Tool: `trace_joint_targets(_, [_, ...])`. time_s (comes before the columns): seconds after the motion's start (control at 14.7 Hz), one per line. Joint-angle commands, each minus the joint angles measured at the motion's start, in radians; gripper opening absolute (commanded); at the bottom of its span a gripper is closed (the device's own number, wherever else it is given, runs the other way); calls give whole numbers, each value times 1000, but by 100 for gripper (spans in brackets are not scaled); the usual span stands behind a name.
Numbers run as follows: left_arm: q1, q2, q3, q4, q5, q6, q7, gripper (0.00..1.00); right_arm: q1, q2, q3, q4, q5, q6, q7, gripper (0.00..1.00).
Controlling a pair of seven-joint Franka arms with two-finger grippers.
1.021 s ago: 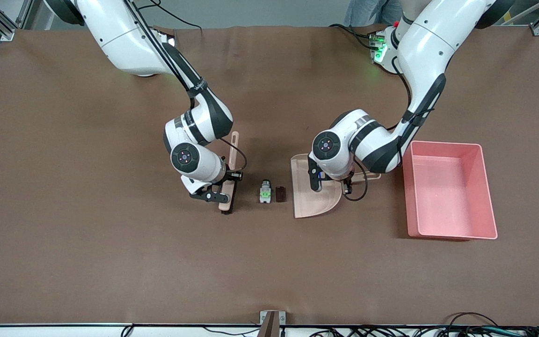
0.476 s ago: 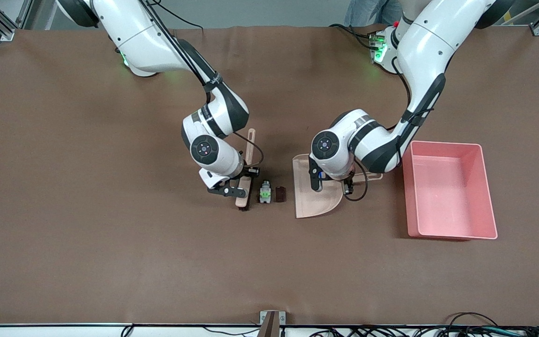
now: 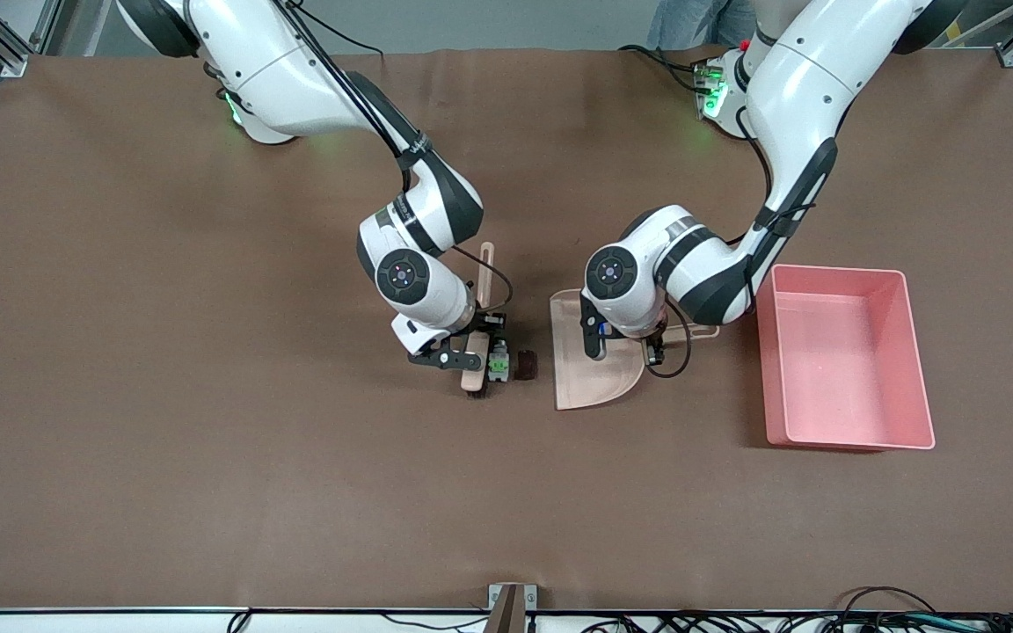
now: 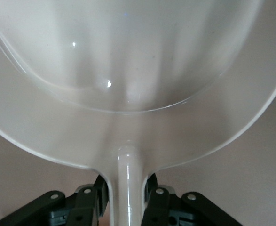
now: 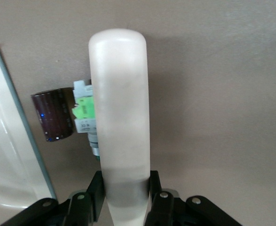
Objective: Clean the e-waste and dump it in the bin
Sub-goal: 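Sweep the switch and capacitor into the dustpan with the right gripper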
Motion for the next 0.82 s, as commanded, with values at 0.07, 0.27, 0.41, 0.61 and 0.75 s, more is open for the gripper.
trace_joint_targets(0.07, [-17,22,-1,20,24,-19,8,0,33,35,-9,44,18,-5,12,0])
trace_joint_targets(0.27, [-17,27,-1,24,24,-19,5,0,54,72,-9,98,18,-7,50,0])
trace_joint_targets(0.41, [-17,26,-1,24,25,-19,5,0,70,96,-9,133,18,-7,76,0])
trace_joint_targets(0.61, [-19,27,1,24,25,-19,5,0,111,124,-9,175,16,-5,119,0])
trace_joint_targets(0.75, [-19,32,1,23,27,-20,5,0,131,129,-9,184,16,-5,144,0])
